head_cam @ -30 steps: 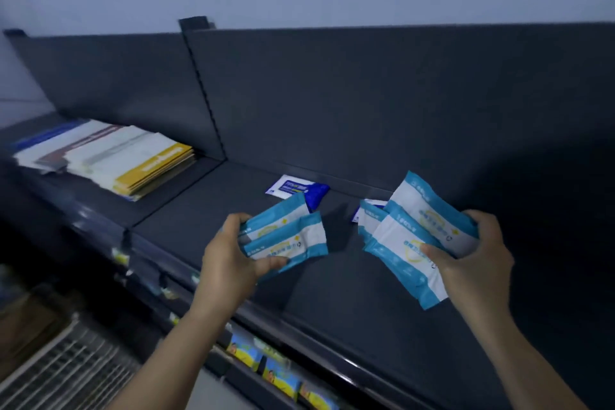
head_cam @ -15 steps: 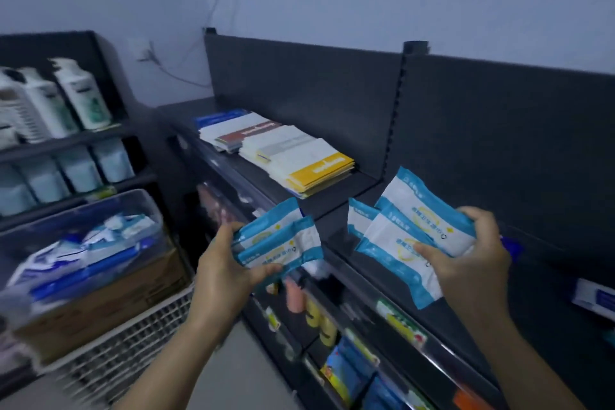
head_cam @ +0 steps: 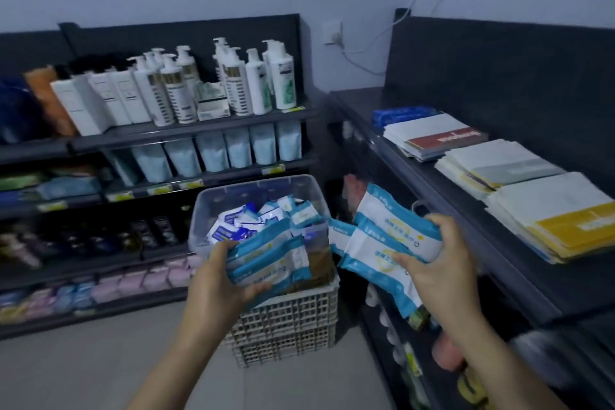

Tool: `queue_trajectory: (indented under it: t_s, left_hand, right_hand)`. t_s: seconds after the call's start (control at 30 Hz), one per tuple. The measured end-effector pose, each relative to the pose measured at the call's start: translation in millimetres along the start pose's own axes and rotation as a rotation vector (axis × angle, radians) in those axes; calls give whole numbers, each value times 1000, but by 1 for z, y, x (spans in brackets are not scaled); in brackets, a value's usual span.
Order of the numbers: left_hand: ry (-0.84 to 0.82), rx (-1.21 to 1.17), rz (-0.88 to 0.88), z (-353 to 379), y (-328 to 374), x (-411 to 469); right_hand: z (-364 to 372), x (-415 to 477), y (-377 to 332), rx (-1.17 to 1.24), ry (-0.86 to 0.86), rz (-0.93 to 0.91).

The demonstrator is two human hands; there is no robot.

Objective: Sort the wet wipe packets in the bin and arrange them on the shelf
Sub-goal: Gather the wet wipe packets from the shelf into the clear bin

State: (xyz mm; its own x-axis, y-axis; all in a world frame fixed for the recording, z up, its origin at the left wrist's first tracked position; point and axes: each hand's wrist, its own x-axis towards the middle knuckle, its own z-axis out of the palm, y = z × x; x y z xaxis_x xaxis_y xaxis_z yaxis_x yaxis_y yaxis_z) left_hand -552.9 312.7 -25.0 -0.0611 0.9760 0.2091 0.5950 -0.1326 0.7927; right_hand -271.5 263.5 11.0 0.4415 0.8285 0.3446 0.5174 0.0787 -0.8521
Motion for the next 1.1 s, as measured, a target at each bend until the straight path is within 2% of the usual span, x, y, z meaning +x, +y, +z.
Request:
queue_trajectory:
  t_s: [0.27,0.57,0.67,0.83,0.93,1.03,1.1]
  left_hand:
    - [102,172,-183,2,-58,98]
    - [101,270,-287,11,-86,197]
    - [29,275,-313,18,-100,226]
    - [-111,315,-261,28,-129,282]
    - [-274,282,-224,35,-155,316]
    - [-439,283,-149,43,-182,344]
    - [-481,356,-82,48,-198,358]
  right_hand:
    - [131,113,23,5,-193,-69]
    - [242,223,43,-107,-413,-110]
    - [269,235,51,-128,-475,-61]
    - [311,245,62,-235,-513,-35]
    - [336,250,65,-284,-525,11]
    - [363,257,77,-379,-624,71]
    - [375,256,90,-490,-721,152]
